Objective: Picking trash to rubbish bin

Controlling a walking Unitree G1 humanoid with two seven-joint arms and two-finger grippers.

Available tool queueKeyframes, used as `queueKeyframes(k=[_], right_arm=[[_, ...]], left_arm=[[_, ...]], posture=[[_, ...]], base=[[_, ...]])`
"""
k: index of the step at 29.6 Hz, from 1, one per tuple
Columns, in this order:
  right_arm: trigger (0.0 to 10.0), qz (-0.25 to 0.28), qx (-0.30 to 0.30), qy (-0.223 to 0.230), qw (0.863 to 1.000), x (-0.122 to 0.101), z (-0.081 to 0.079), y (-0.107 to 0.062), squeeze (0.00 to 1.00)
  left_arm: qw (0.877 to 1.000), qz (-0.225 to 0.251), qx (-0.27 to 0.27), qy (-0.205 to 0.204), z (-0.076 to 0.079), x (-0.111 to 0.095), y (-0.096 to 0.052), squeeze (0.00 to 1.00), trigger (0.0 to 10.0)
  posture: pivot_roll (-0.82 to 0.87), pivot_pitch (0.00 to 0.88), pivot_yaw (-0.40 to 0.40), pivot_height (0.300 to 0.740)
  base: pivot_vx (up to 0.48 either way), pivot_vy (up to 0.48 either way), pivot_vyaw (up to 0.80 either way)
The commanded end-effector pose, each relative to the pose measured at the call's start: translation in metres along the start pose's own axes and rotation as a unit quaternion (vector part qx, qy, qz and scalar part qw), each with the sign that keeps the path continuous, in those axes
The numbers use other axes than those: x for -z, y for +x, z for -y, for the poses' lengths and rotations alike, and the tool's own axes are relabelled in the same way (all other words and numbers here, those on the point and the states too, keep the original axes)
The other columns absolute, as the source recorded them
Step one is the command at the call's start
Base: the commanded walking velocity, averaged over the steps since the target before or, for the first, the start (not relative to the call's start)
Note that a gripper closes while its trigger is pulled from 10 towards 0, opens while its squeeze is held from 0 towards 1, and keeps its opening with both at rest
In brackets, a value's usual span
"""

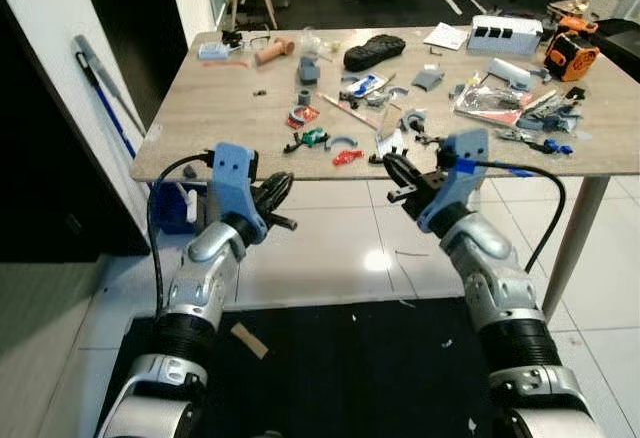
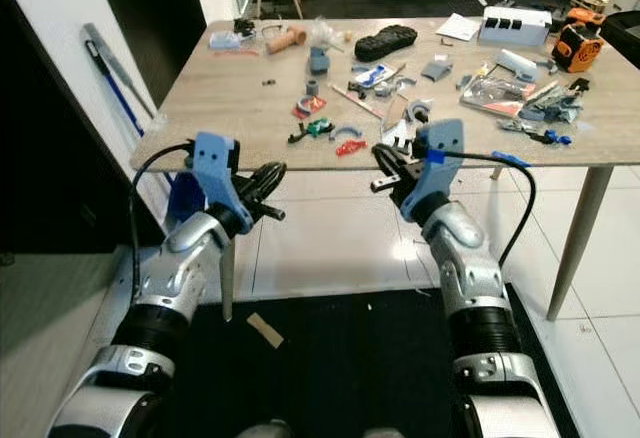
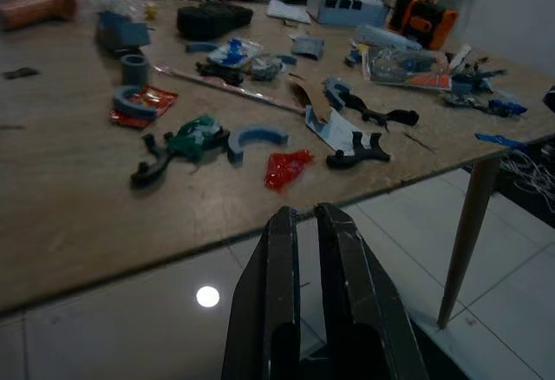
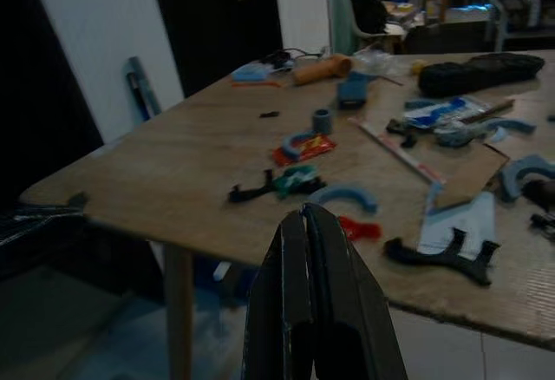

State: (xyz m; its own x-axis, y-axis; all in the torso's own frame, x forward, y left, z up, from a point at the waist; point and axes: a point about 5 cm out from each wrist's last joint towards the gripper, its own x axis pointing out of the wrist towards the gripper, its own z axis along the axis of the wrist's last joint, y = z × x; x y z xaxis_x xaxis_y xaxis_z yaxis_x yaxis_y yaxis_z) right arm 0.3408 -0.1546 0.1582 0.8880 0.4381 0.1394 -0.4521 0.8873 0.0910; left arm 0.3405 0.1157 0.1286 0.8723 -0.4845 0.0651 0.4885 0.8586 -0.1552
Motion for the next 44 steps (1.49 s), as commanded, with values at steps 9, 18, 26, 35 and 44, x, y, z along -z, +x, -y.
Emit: queueKeyframes(k=[9,18,26,35,44], right_arm=[[10.0,-0.009,0.006,0.012,1.000,0.003,0.002,-0.001,0.00],[10.0,-0.024,0.003,0.016,1.000,0.005,0.002,-0.001,0.00],[10.0,-0.017,0.010,0.017,1.000,0.003,0.004,-0.001,0.00],[10.0,-0.042,0.022,-0.006,0.999,0.001,0.017,-0.006,0.07],[10.0,-0.080,0.076,-0.046,0.993,-0.006,0.051,-0.020,1.00]], left_arm=[[1.000,-0.007,0.008,0.017,0.000,0.001,-0.001,0.00,10.0],[1.000,-0.005,0.014,0.021,0.001,0.001,-0.001,0.00,10.0],[0.998,0.006,0.048,0.044,0.004,-0.002,-0.005,0.00,10.0],[0.986,-0.024,0.098,0.135,0.003,-0.003,-0.012,0.00,10.0],[0.966,-0.062,0.114,0.226,-0.008,-0.008,-0.019,1.00,10.0]], posture=[[-0.09,0.000,0.018,0.740],[-0.09,0.000,0.017,0.740],[-0.09,0.000,0.016,0.740],[-0.09,0.000,0.016,0.740],[-0.09,0.000,0.017,0.740]], base=[[0.480,0.000,0.00],[0.447,0.000,-0.23],[0.108,0.000,-0.29],[0.000,0.000,0.00],[0.000,0.000,0.00]])
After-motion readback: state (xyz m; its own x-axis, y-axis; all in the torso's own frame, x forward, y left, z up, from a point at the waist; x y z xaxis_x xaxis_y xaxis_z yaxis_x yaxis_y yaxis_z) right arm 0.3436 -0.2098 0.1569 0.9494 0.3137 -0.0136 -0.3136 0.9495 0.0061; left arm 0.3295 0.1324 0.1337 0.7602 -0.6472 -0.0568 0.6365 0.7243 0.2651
